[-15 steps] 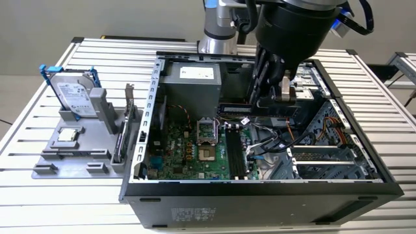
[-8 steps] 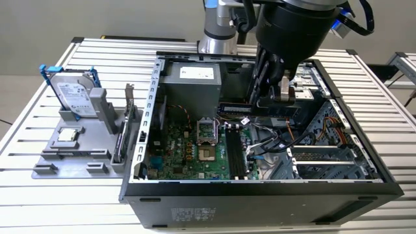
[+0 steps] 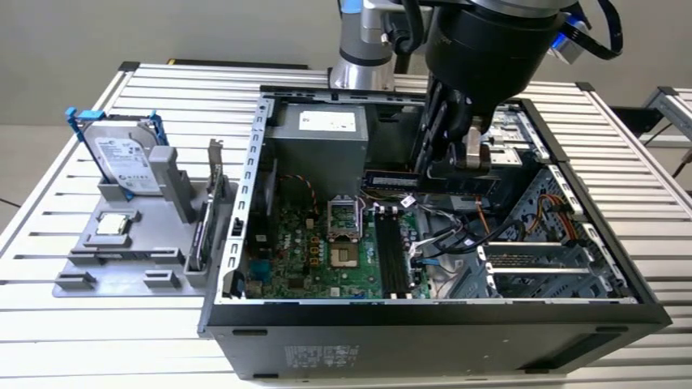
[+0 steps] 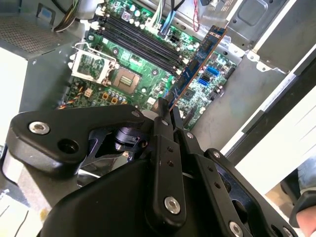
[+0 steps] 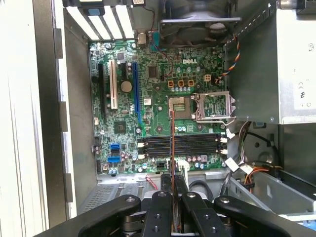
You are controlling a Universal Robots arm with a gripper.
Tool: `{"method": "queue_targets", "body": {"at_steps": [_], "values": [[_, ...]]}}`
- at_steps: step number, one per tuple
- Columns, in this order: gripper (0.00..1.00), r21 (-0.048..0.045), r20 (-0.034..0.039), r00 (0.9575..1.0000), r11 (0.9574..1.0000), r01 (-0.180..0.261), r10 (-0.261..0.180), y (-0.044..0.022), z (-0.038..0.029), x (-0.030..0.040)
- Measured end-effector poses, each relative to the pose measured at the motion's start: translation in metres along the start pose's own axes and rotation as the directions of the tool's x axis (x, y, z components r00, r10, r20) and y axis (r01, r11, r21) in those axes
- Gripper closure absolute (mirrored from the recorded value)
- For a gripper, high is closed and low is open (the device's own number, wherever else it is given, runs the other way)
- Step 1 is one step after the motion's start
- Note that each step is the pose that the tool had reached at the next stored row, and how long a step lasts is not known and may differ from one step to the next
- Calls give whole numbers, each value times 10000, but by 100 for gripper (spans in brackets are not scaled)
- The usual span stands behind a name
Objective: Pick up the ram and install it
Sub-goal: 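Insert the ram into the slot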
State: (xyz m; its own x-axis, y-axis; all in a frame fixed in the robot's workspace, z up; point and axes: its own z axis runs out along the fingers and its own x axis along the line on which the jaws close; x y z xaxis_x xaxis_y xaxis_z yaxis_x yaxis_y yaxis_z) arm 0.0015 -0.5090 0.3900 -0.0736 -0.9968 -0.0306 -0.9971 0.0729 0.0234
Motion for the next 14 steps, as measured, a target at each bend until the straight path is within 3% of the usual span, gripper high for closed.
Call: {"method": "queue_targets", "body": {"at_steps": [14], "values": [[100,13,11,9990,9990,-438,438,0,0,0]]}}
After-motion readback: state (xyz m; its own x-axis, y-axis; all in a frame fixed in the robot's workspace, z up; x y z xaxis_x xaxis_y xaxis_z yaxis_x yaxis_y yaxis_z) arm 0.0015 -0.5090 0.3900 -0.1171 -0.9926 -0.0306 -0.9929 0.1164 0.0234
